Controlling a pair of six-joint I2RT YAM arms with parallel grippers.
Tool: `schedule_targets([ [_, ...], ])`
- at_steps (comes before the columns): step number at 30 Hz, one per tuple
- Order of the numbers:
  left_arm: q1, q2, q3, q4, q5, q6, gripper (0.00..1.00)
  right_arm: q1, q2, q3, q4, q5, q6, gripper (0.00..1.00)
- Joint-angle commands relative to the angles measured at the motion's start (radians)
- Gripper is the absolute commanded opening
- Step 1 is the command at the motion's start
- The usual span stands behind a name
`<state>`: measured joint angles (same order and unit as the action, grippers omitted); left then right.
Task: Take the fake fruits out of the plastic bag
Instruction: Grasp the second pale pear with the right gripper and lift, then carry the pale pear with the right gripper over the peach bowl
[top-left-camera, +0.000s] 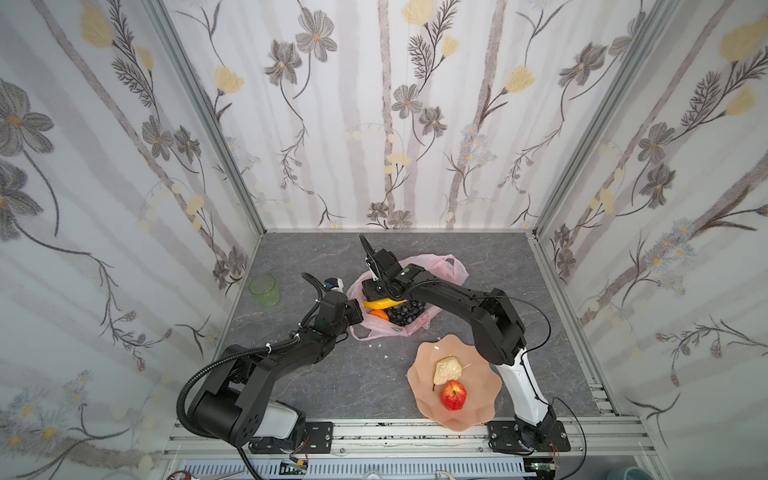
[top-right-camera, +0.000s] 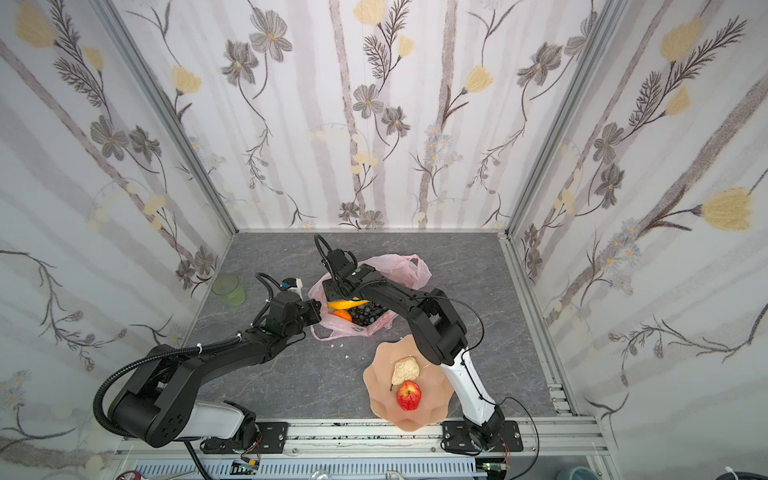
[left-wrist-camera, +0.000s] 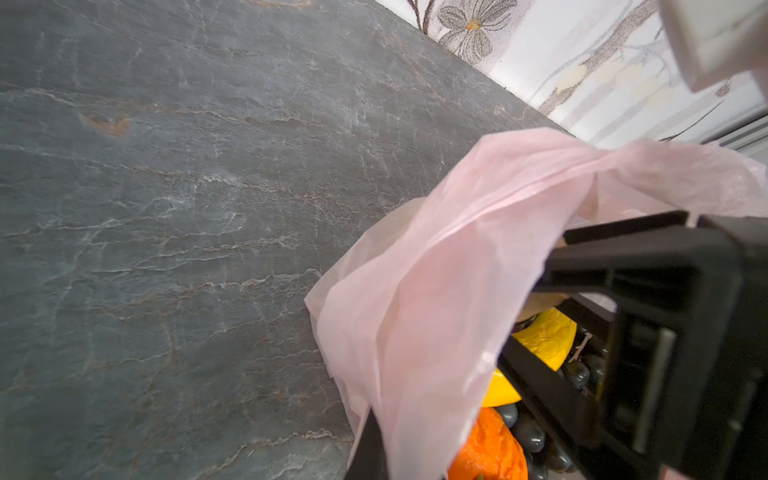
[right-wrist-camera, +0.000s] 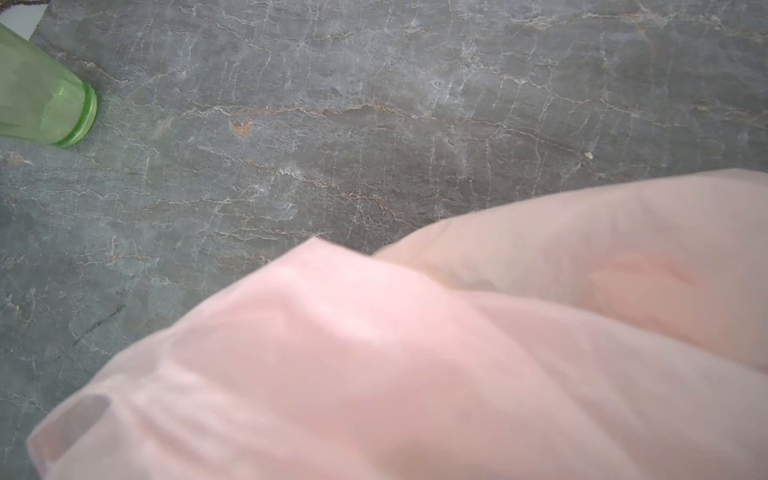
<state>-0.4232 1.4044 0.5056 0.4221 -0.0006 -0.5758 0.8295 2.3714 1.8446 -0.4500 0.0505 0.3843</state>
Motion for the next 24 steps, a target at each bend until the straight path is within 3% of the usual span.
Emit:
schedule_targets([
  [1,0.004,-0.005,-0.004,0.02,-0.016,-0.009,0.07,0.0,-0.051,-0.041,0.036,0.003,-0.001,0.61],
  [24,0.006,0.003,0.002,0.019,-0.003,-0.006,0.07,0.051,-0.485,-0.44,0.068,0.006,0.041,0.59],
])
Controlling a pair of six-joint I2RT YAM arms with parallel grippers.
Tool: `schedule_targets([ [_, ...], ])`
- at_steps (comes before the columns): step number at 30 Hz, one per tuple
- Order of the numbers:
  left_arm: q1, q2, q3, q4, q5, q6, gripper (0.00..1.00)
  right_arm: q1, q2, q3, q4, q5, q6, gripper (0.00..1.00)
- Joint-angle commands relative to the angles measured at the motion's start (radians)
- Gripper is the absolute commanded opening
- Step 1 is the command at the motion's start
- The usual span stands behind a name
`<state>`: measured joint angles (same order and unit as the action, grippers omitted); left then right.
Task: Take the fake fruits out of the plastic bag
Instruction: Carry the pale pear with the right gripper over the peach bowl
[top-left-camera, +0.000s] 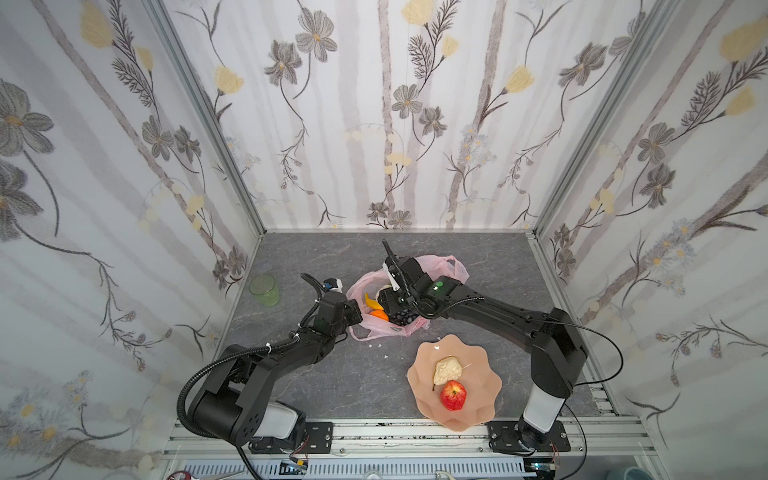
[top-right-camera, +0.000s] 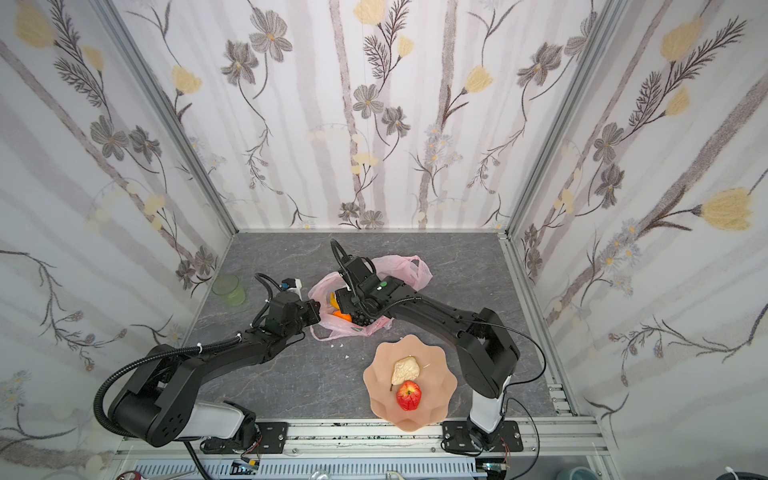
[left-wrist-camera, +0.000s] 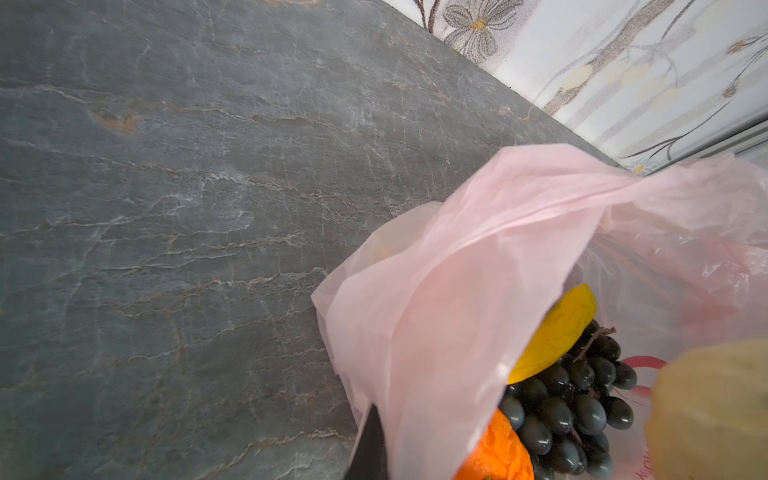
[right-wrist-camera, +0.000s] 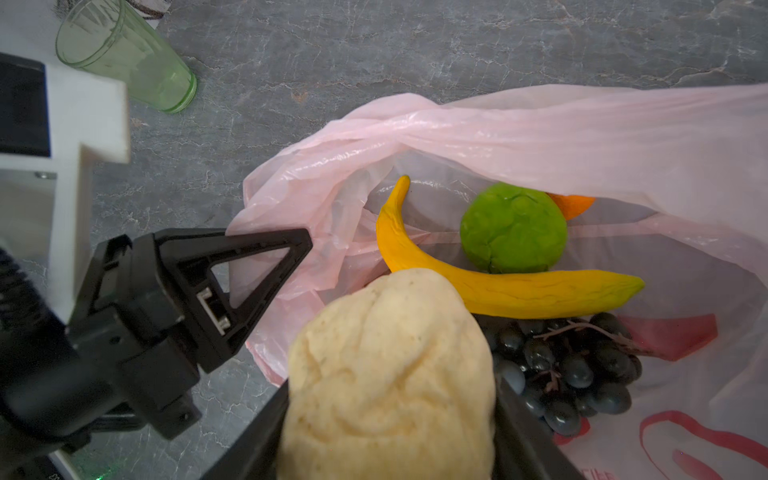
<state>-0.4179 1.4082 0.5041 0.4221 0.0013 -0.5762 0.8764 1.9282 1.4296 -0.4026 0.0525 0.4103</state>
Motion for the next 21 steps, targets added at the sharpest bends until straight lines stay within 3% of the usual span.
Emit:
schedule_targets([
  [1,0.001,-0.002,0.003,0.02,-0.005,-0.005,0.07,0.006,-0.064,-0.044,0.016,0.005,0.017,0.59],
  [21,0.0,0.005,0.006,0.02,0.0,-0.007,0.07,0.137,-0.402,-0.377,-0.165,0.049,0.168,0.58],
])
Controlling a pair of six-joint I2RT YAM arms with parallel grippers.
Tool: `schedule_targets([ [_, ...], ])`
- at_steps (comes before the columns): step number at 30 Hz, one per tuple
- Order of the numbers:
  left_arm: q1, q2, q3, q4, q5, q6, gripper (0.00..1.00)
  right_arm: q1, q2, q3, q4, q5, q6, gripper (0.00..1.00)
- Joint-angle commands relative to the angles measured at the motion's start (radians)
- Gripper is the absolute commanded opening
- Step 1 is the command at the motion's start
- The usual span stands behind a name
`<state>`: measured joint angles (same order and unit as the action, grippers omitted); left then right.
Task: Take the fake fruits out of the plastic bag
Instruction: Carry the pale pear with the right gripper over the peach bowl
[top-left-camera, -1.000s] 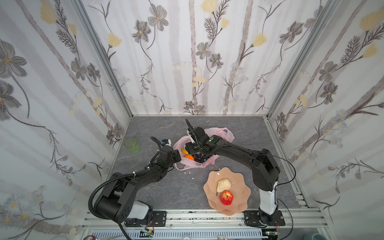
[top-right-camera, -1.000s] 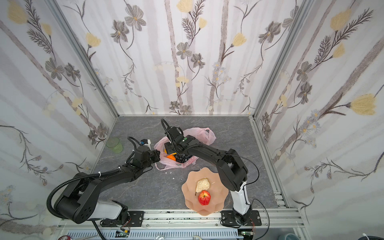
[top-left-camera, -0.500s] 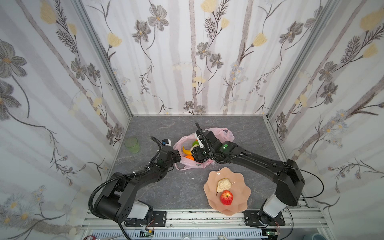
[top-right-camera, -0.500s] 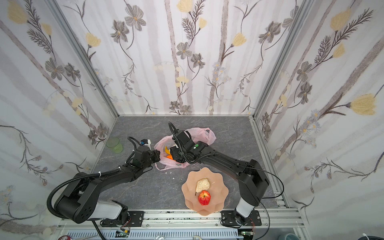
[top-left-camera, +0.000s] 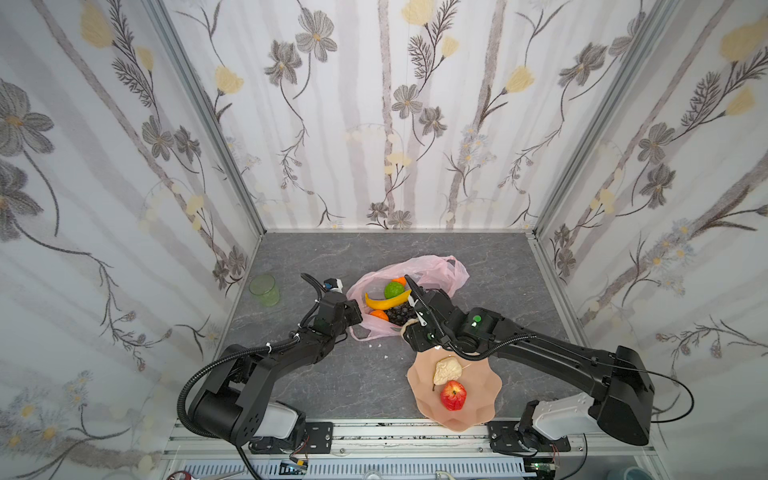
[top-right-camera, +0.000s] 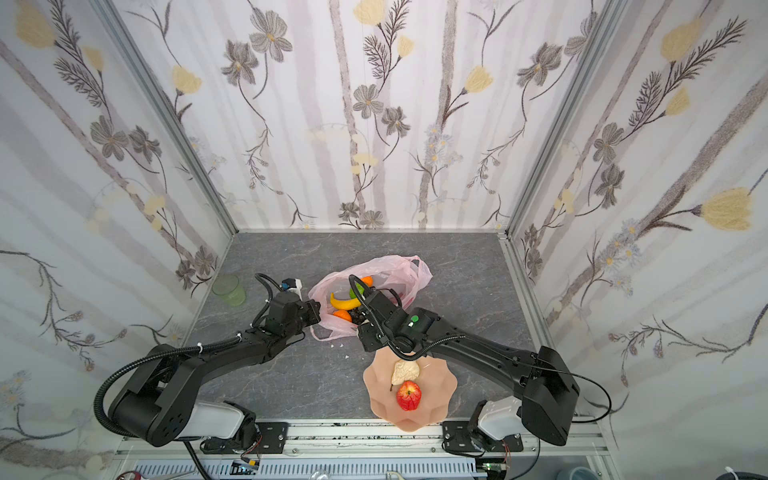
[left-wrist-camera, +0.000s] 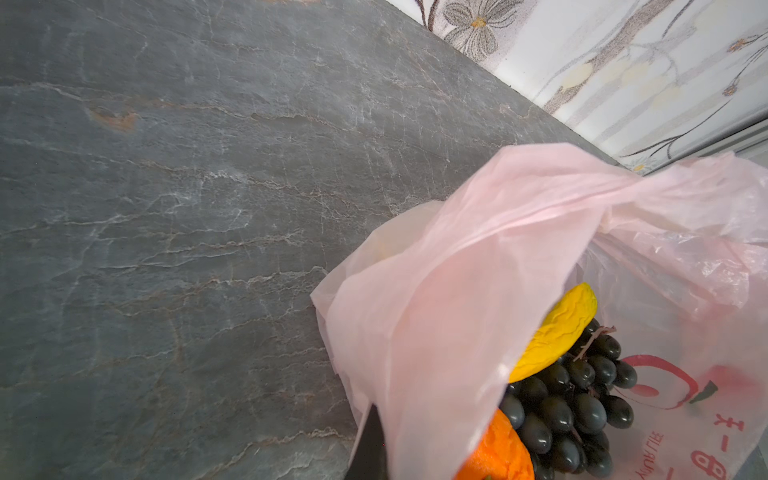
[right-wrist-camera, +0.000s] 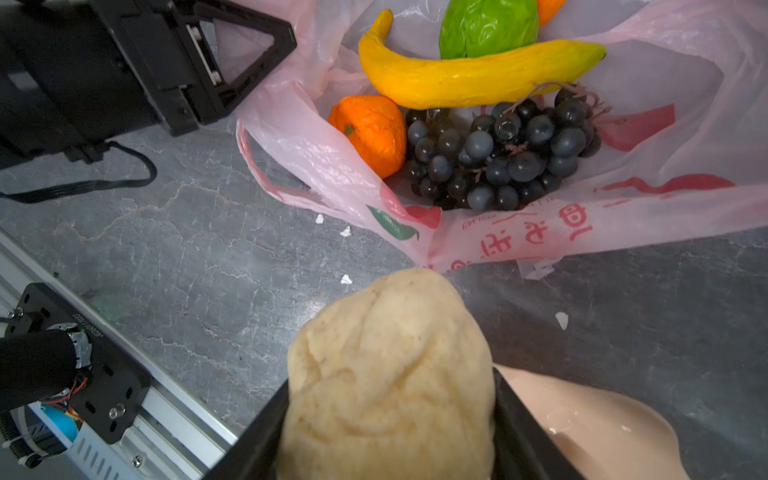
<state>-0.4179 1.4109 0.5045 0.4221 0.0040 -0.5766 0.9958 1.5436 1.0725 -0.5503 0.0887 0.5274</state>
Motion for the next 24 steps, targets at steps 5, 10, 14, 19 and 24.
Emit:
schedule_targets([
  [5,0.0,0.004,0.007,0.019,-0.001,-0.006,0.07,0.046,-0.074,-0.082,-0.06,0.013,0.092,0.58],
  [10,0.001,0.005,0.008,0.019,-0.003,-0.007,0.07,0.078,-0.118,-0.119,-0.069,-0.012,0.134,0.58],
  [14,0.001,0.005,0.008,0.019,-0.004,-0.005,0.07,0.125,-0.117,-0.137,-0.076,-0.03,0.167,0.58],
  [19,0.0,0.004,0.008,0.02,-0.002,-0.006,0.07,0.173,-0.101,-0.168,-0.09,-0.031,0.203,0.58],
  [24,0.0,0.003,0.008,0.02,0.0,-0.007,0.07,0.203,-0.088,-0.181,-0.109,-0.012,0.22,0.58],
])
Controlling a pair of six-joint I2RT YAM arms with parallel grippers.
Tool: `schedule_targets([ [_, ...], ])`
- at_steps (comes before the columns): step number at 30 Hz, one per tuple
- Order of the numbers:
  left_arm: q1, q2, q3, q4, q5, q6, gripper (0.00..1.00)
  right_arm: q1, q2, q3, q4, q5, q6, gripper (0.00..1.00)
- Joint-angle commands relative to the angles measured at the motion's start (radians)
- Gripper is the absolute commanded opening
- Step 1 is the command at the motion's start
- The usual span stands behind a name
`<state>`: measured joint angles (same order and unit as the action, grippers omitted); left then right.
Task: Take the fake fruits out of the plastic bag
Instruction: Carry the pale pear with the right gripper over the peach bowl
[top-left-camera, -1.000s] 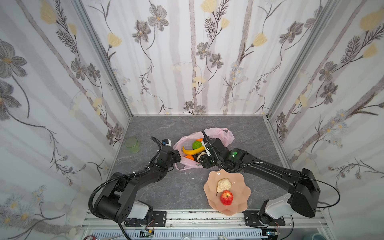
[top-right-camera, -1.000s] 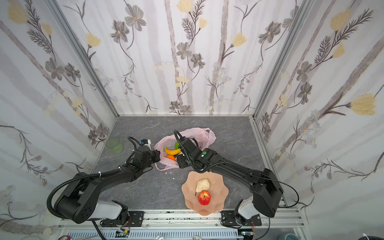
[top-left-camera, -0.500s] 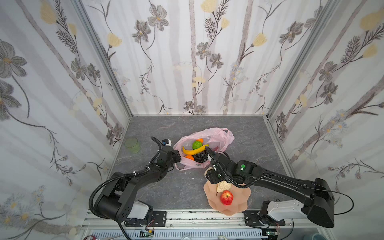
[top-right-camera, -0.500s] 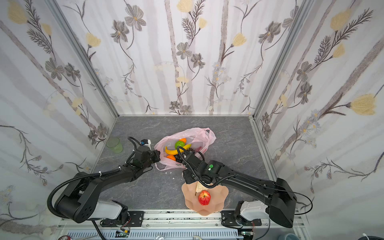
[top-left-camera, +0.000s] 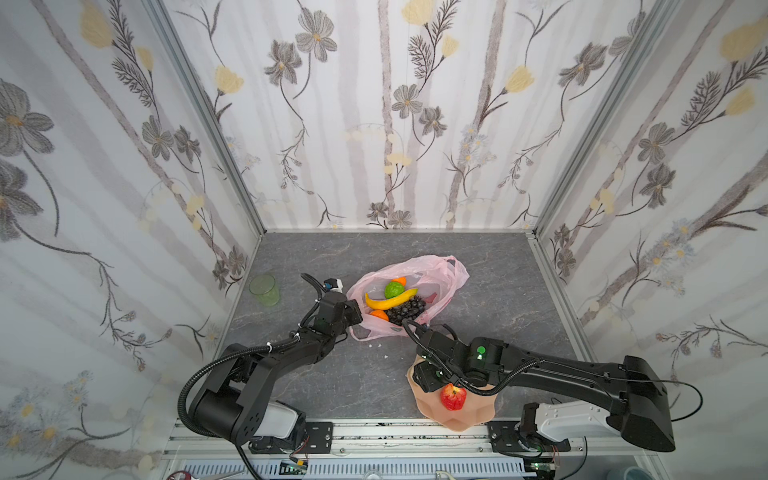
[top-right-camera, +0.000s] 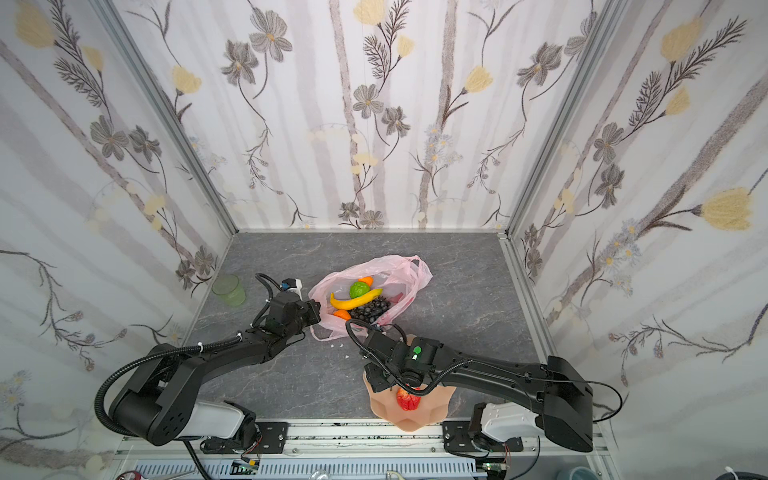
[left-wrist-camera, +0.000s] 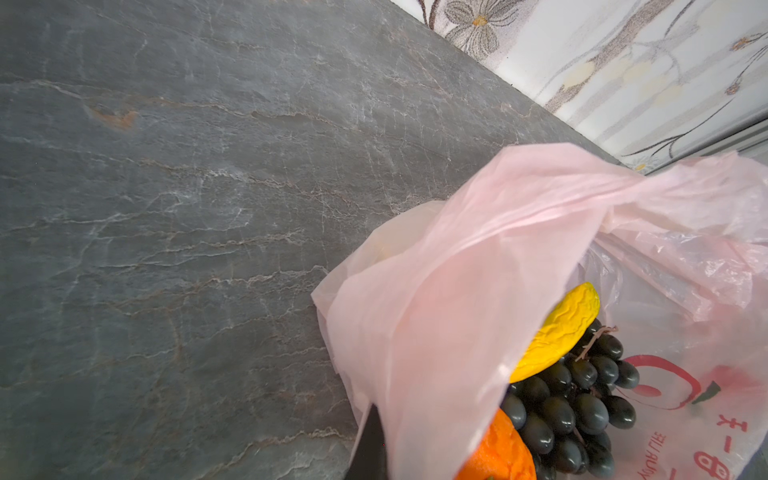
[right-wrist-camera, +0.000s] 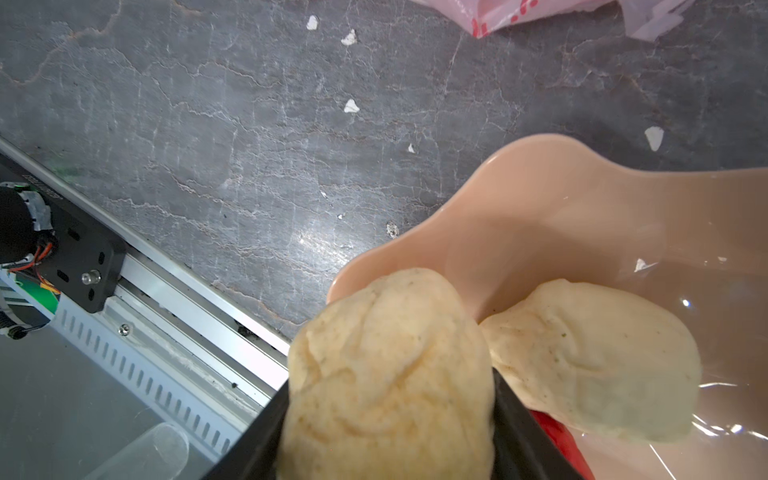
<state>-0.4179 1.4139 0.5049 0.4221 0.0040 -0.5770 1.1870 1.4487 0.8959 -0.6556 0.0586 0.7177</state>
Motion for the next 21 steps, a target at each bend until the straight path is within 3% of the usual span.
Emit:
schedule_targets([
  [1,0.0,-0.001,0.007,0.02,0.001,-0.007,0.07,0.014,0.007,-0.008,-0.003,0.018,0.032,0.58],
  [21,0.001,-0.004,0.005,0.02,-0.001,-0.005,0.07,0.038,0.006,-0.081,-0.022,0.02,0.065,0.6],
])
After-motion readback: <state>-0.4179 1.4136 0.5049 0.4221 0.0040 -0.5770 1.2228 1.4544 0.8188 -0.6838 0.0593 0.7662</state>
